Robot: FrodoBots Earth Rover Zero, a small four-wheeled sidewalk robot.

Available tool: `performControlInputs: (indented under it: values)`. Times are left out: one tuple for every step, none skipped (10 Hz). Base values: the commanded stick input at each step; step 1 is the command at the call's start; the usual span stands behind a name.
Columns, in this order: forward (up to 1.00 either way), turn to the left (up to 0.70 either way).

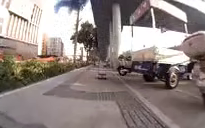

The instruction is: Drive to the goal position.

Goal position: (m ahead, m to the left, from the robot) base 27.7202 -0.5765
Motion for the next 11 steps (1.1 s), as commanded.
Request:
performControlInputs:
  values:
    - [0.45, 0.03]
    - [0.45, 0.00]
    - [0.45, 0.00]
    - [0.45, 0.00]
    - [0.45, 0.00]
    - [0.45, 0.00]
    - [0.45, 0.00]
    - [0.45, 0.00]
    - [0.45, 0.00]
    - [0.45, 0.00]
    - [0.45, 0.00]
